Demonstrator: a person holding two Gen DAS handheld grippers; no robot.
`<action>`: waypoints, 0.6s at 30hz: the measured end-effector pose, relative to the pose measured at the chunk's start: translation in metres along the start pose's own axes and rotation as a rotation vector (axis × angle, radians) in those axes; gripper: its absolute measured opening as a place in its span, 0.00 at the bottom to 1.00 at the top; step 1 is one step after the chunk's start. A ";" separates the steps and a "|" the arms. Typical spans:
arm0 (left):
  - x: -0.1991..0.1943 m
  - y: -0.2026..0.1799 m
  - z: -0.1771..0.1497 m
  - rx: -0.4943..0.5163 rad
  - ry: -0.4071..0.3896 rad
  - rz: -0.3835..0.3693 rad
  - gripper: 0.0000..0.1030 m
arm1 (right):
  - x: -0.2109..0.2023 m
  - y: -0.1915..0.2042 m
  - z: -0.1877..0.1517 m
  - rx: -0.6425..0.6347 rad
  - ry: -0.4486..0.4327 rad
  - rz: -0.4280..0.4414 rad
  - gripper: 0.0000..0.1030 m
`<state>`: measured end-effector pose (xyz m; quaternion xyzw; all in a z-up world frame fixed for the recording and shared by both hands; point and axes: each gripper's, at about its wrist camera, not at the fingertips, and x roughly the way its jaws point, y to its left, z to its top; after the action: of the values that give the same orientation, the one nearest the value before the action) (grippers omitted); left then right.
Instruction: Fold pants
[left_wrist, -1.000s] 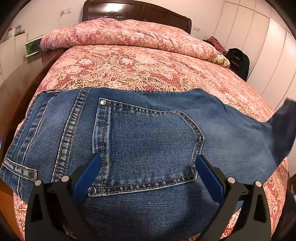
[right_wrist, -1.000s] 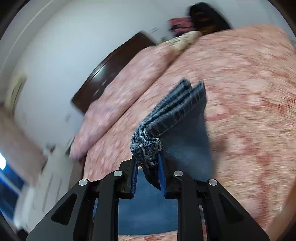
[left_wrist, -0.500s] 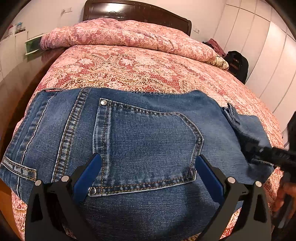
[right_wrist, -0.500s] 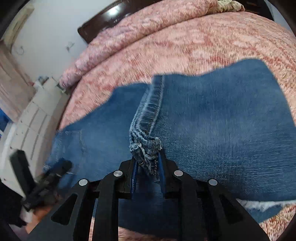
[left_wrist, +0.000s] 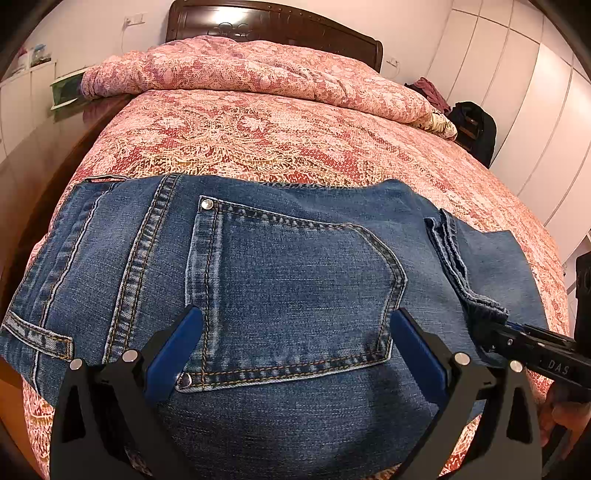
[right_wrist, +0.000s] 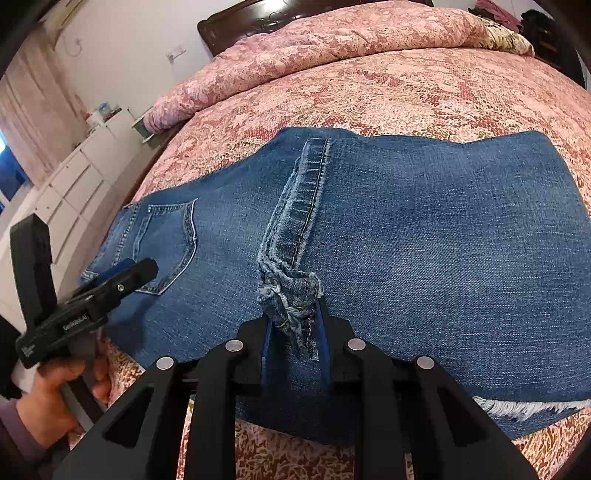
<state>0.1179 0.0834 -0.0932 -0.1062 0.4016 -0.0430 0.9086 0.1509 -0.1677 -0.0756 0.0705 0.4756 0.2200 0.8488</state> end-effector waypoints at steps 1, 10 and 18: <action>0.000 0.000 0.000 0.000 0.000 0.001 0.98 | -0.001 0.000 -0.001 -0.005 -0.005 -0.006 0.18; -0.005 0.002 0.001 -0.020 -0.009 -0.014 0.98 | 0.005 0.003 -0.003 -0.024 -0.028 -0.026 0.19; -0.017 -0.013 0.005 -0.059 0.134 0.168 0.98 | 0.008 0.003 -0.002 -0.024 -0.030 -0.028 0.19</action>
<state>0.1103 0.0744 -0.0749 -0.0957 0.4698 0.0381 0.8767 0.1518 -0.1620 -0.0816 0.0570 0.4609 0.2128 0.8597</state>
